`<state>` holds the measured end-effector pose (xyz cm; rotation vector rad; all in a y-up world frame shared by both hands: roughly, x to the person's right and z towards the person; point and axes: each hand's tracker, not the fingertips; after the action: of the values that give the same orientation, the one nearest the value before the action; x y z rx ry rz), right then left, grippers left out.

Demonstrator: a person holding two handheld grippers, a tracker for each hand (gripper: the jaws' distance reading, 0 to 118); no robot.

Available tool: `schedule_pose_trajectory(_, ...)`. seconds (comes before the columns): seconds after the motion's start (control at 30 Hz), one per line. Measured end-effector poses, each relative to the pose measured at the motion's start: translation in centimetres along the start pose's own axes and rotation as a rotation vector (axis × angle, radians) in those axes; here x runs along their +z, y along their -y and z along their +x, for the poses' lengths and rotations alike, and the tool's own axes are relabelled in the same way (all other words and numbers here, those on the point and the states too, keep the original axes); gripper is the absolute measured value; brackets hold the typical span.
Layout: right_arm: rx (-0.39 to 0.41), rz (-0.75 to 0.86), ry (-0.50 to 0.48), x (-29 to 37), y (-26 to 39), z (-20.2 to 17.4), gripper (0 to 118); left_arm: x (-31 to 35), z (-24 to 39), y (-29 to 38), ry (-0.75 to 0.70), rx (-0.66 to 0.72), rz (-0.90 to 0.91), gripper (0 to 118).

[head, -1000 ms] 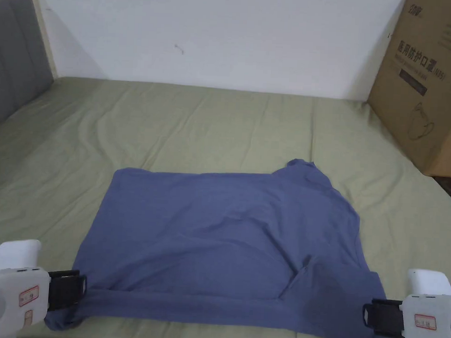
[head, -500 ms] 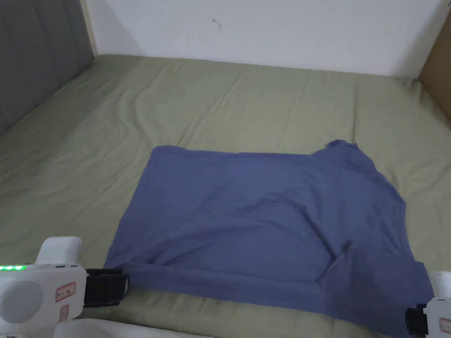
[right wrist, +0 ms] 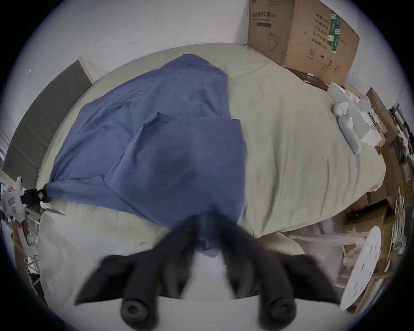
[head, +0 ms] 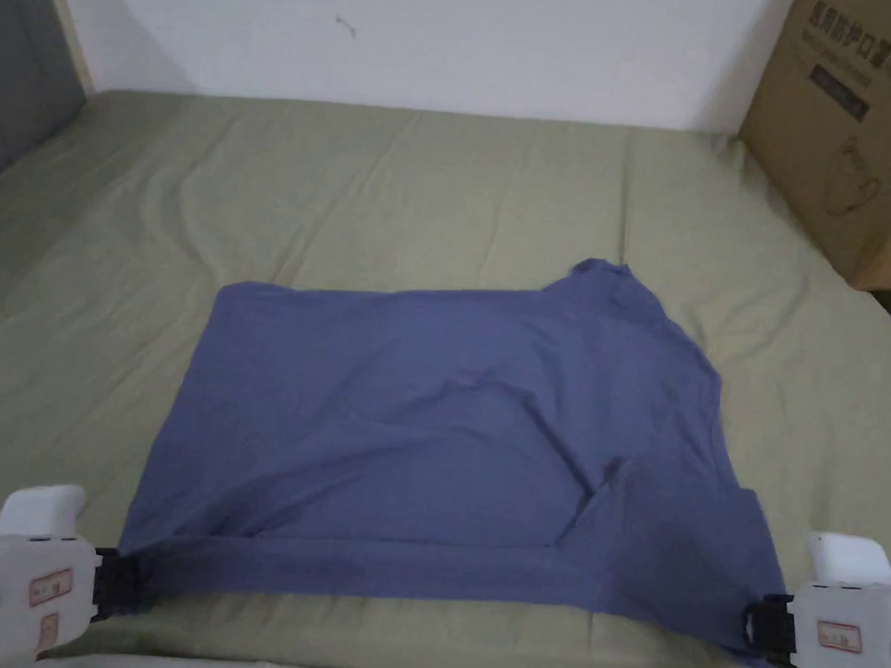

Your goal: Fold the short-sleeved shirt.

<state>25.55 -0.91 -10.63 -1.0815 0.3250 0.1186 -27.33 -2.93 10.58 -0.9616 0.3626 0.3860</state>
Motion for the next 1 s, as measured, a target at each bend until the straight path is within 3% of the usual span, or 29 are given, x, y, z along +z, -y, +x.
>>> schedule_pose_trajectory(0.03,-0.006,0.001,0.004,-0.4,-0.2,0.2,53,0.0,0.2,0.0,0.0,-0.001,-0.004,2)
schedule_pose_trajectory(0.07,-0.012,-0.007,0.012,-0.7,-0.3,0.4,82,0.1,0.4,0.0,-0.001,-0.001,-0.005,2)
schedule_pose_trajectory(0.17,-0.032,-0.012,0.008,-1.4,-0.4,0.7,83,0.1,1.0,0.0,-0.007,-0.011,-0.005,2)
schedule_pose_trajectory(0.2,-0.021,-0.042,0.0,-2.2,-0.4,0.9,79,0.1,1.0,0.0,-0.006,-0.009,-0.003,2)
schedule_pose_trajectory(0.27,-0.009,-0.116,-0.034,-3.1,0.0,0.9,2,0.0,1.0,-0.1,-0.002,-0.007,-0.007,2)
schedule_pose_trajectory(0.3,-0.024,-0.098,-0.042,-3.1,0.1,0.7,2,0.1,1.2,0.0,-0.004,-0.007,-0.009,2)
schedule_pose_trajectory(0.4,0.075,-0.05,0.013,-1.7,-0.1,-0.5,2,0.4,0.9,-0.1,-0.004,0.0,-0.003,2)
schedule_pose_trajectory(0.7,-0.002,0.0,-0.038,1.4,-4.4,0.1,2,2.2,0.9,-3.0,0.008,0.007,0.036,2)
schedule_pose_trajectory(1.0,0.023,0.024,-0.032,-2.0,-14.3,-0.2,2,-1.1,2.2,-11.5,-0.036,-0.07,0.054,2)
